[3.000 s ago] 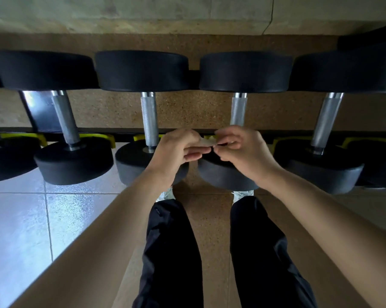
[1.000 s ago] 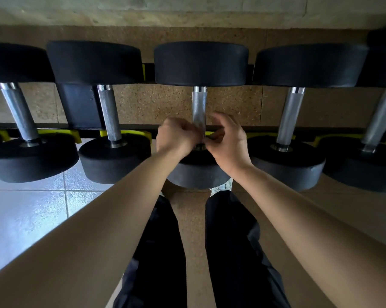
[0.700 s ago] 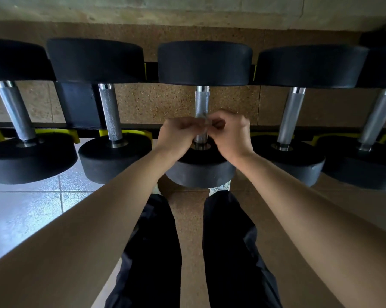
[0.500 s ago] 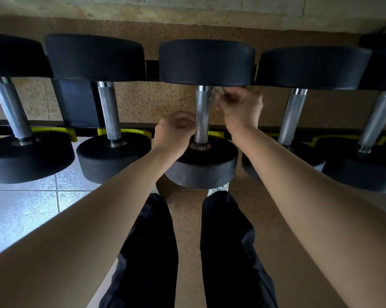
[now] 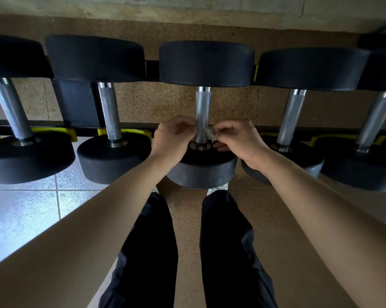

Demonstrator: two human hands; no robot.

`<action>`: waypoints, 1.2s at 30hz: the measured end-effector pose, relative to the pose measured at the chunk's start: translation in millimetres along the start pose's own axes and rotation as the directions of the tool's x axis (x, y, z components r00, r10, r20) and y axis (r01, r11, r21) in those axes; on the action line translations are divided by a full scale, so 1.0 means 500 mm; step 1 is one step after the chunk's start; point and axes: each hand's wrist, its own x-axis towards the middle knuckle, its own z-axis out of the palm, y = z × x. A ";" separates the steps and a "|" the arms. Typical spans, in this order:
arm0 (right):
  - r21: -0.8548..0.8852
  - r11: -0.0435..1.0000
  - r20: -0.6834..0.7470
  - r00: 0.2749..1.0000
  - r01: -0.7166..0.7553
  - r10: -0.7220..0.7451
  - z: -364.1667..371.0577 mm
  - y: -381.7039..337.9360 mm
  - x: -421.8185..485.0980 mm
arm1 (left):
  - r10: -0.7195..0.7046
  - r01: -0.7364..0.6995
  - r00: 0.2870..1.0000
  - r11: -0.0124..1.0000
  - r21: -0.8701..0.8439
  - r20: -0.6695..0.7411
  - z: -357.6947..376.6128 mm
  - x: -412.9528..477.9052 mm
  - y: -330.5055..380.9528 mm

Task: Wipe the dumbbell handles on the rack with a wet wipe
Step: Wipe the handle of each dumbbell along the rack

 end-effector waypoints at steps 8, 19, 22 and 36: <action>0.279 0.959 0.076 0.997 -0.048 0.028 0.004 -0.023 -0.010 | 0.066 -0.068 0.990 0.998 0.017 0.124 0.000 -0.010 0.031; 0.354 0.935 -0.031 0.999 0.030 -0.021 0.003 -0.017 0.034 | -0.024 0.020 1.000 0.963 -0.268 -0.011 0.004 0.022 0.066; 0.414 0.907 -0.140 0.990 0.082 -0.026 0.011 -0.037 0.056 | -0.012 -0.011 0.996 0.968 -0.251 -0.087 0.008 0.053 0.076; 0.420 0.896 -0.373 0.927 0.146 0.024 0.069 -0.091 0.087 | -0.295 0.147 0.915 0.878 -0.455 -0.275 0.039 0.113 0.091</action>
